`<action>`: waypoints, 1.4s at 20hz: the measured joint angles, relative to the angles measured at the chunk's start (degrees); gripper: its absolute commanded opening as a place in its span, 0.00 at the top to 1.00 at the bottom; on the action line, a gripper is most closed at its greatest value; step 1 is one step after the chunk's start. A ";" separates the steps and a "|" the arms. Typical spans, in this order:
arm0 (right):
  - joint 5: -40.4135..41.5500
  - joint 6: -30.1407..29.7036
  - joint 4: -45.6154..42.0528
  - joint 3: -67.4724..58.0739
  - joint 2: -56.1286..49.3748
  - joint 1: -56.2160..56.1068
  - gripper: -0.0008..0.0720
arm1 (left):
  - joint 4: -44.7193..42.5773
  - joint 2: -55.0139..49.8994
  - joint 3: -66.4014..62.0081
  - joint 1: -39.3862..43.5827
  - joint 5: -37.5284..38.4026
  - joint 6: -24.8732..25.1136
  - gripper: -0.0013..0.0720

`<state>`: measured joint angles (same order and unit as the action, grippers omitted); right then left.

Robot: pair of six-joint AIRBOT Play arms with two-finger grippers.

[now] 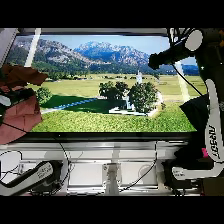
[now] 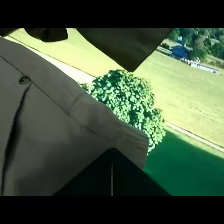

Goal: Fold the clothes and pants, and hang the long-sleeved shirts on hangers.

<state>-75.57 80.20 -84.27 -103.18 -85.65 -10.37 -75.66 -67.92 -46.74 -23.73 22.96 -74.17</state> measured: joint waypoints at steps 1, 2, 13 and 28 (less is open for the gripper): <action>0.07 0.00 0.00 0.00 0.00 0.00 0.31 | 0.00 -0.07 0.00 0.00 -0.46 0.00 0.95; 0.09 0.00 0.00 0.00 0.00 0.00 0.31 | 0.00 -0.04 0.00 0.00 -0.74 0.00 0.95; 2.60 0.00 4.72 0.00 0.00 0.02 0.31 | -2.73 8.70 -0.02 0.39 7.48 0.00 0.95; 11.89 0.00 15.21 0.00 0.00 0.02 0.31 | -7.45 5.75 3.56 5.14 23.17 -3.54 0.04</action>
<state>-63.68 80.20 -69.06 -103.18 -85.65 -10.35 -83.11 -62.17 -43.18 -18.59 46.13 -77.71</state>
